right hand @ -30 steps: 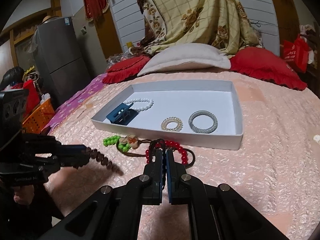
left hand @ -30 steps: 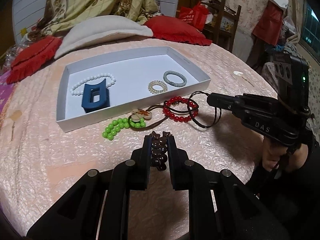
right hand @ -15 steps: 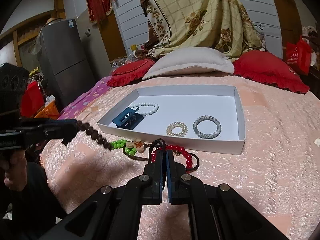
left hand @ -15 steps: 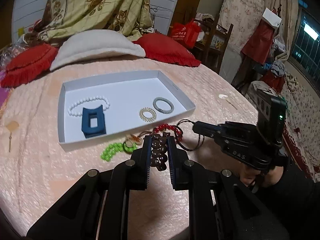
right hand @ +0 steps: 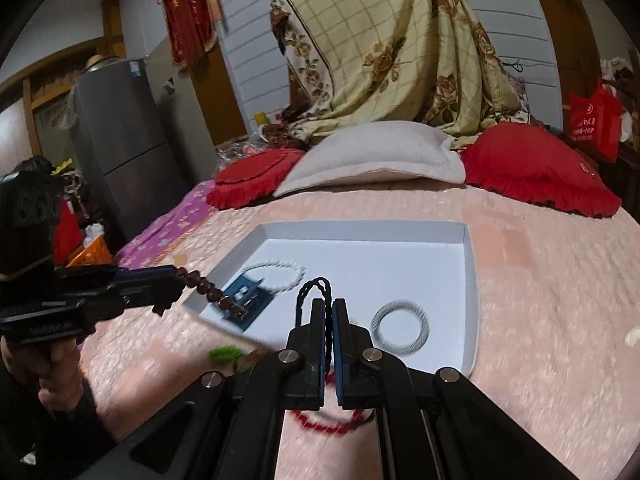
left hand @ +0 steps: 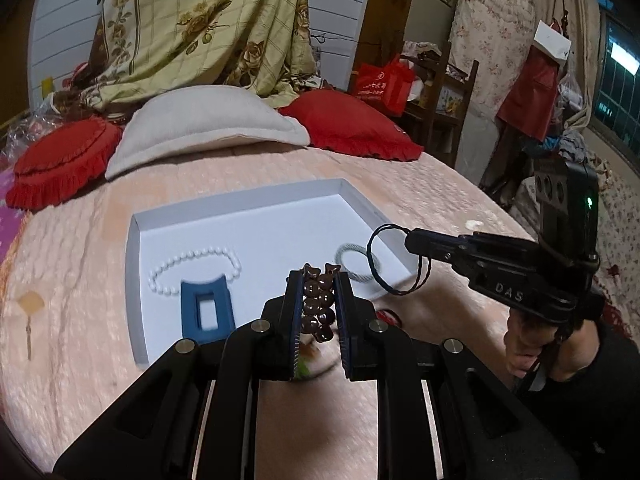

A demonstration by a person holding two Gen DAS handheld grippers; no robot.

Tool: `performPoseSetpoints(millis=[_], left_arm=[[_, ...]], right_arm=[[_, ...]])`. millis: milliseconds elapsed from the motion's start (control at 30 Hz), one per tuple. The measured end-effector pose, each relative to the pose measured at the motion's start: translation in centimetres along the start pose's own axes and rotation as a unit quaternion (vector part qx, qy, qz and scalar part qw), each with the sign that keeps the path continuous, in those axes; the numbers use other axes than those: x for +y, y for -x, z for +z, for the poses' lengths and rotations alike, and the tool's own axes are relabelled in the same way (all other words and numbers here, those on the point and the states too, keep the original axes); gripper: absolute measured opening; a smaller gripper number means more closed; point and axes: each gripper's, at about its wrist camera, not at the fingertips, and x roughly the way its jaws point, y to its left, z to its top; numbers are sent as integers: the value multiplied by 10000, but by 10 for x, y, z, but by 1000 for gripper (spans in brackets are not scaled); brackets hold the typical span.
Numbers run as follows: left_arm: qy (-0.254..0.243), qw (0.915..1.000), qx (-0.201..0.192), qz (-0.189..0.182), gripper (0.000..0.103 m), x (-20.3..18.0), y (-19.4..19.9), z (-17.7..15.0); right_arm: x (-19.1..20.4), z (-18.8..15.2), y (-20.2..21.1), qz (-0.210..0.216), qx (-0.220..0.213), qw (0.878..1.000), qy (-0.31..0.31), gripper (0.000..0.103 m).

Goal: Organize jewelry
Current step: 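Lower the brown strand and black hair tie into the tray, opening both tools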

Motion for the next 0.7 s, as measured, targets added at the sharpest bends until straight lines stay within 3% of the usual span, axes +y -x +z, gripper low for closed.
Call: performPoseSetpoints(millis=[200,367,700], left_arm=[[20,9999,50,164,14,10,-38,7],[249,9992,42,310,14,18,-72,15],[568,9961,377,552,14,32,-116,7]], right_arm=[[-24,19,-43,-261,310,9991,-149,3],[-47,26,-66,-166,311,9979,-538,3],[-61,18,-107,-531,902,9923,-668,3]])
